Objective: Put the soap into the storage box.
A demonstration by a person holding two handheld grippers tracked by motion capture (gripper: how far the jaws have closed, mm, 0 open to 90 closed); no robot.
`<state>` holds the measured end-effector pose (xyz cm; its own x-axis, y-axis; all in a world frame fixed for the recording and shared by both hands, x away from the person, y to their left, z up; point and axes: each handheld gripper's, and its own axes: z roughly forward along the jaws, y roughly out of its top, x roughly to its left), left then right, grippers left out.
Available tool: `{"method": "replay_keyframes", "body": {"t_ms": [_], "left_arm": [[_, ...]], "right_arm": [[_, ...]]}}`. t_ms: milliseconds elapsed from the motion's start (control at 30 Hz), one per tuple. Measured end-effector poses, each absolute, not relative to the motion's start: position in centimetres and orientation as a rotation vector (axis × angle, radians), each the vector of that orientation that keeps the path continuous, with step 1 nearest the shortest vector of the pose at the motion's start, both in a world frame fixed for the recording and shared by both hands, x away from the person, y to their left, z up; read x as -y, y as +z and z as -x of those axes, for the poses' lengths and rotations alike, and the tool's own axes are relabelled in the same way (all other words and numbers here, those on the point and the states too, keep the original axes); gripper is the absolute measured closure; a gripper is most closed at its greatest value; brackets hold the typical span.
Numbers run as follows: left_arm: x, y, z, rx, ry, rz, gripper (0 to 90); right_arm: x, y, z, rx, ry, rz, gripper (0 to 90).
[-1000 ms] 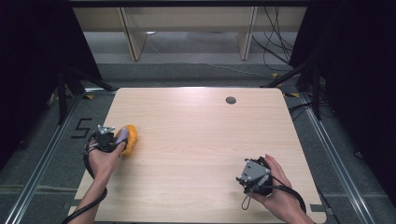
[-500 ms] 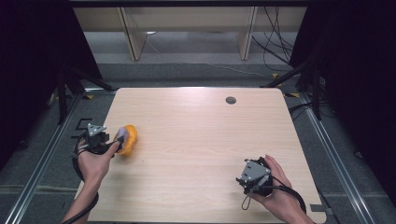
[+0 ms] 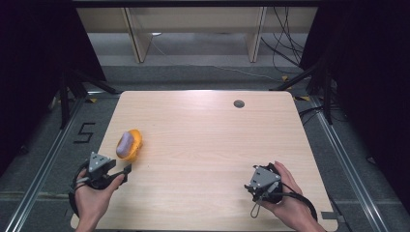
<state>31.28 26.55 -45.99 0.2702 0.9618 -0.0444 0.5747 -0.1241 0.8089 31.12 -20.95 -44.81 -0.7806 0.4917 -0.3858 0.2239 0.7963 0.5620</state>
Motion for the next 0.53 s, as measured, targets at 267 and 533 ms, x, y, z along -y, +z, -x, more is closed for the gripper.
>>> {"method": "replay_keyframes", "body": {"t_ms": [267,533], "left_arm": [[-25.8,-48.9,-28.9,-1.344,0.635,-1.785,38.9],[-25.4,-50.0,-29.0,-1.343,0.594,-1.803,39.4]], "right_arm": [[21.1,-45.0,-31.3,-2.467,0.687,-0.505,32.9],[21.3,-45.7,-31.2,-2.468,0.727,-0.527,33.4]]}}
